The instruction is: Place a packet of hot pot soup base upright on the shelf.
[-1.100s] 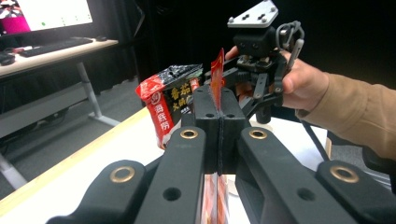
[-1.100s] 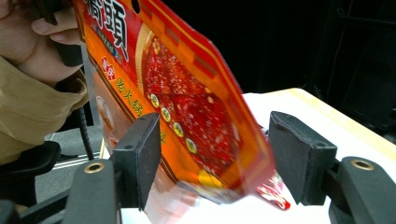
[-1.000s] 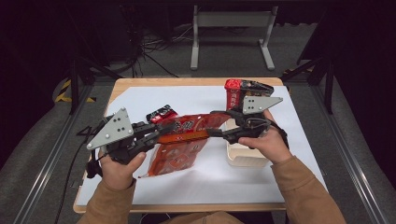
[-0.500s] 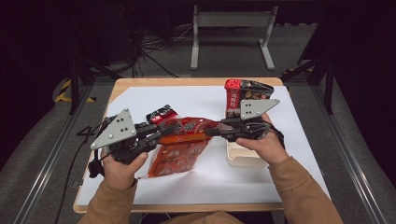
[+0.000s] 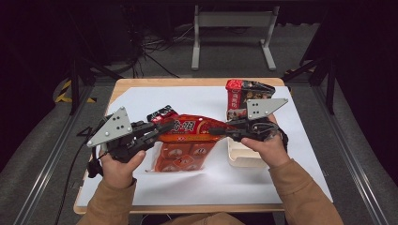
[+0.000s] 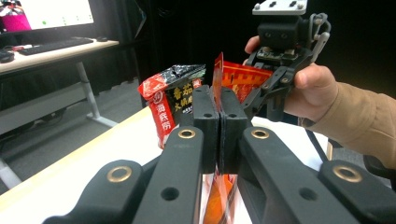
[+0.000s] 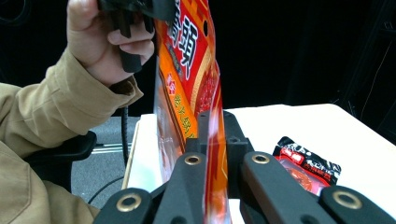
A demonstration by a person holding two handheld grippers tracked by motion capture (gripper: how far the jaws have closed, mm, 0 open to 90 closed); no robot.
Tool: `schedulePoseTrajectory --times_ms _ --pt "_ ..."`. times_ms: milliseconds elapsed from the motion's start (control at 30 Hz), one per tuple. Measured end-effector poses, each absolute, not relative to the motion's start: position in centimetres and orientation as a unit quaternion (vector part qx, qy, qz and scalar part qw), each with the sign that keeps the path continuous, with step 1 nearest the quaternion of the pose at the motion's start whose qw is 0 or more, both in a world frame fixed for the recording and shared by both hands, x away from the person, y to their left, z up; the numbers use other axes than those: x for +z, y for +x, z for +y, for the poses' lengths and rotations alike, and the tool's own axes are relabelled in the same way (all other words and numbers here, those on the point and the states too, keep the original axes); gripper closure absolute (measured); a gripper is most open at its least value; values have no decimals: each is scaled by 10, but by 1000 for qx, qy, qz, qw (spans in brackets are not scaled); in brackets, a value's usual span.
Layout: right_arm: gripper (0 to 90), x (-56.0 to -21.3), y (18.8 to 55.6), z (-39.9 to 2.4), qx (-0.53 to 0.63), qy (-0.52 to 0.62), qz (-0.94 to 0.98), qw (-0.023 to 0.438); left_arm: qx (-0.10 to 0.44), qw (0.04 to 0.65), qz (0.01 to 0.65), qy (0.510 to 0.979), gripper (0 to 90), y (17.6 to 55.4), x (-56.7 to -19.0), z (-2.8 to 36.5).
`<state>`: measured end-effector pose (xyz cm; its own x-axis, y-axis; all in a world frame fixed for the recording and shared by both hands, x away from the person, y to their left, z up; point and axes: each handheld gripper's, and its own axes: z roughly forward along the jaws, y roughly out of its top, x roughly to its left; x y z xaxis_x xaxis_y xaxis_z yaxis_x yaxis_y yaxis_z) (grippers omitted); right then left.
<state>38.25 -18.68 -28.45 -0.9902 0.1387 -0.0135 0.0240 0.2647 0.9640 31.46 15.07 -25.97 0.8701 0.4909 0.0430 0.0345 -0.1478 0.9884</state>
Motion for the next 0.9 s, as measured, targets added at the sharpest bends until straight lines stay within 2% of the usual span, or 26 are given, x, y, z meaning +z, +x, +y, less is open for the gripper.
schedulePoseTrajectory --times_ms 500,900 --pt "900 -266 375 -188 593 54 802 49 172 632 192 731 783 323 -264 158" --pt "900 -235 373 -192 574 74 812 70 168 632 229 721 552 335 -268 173"
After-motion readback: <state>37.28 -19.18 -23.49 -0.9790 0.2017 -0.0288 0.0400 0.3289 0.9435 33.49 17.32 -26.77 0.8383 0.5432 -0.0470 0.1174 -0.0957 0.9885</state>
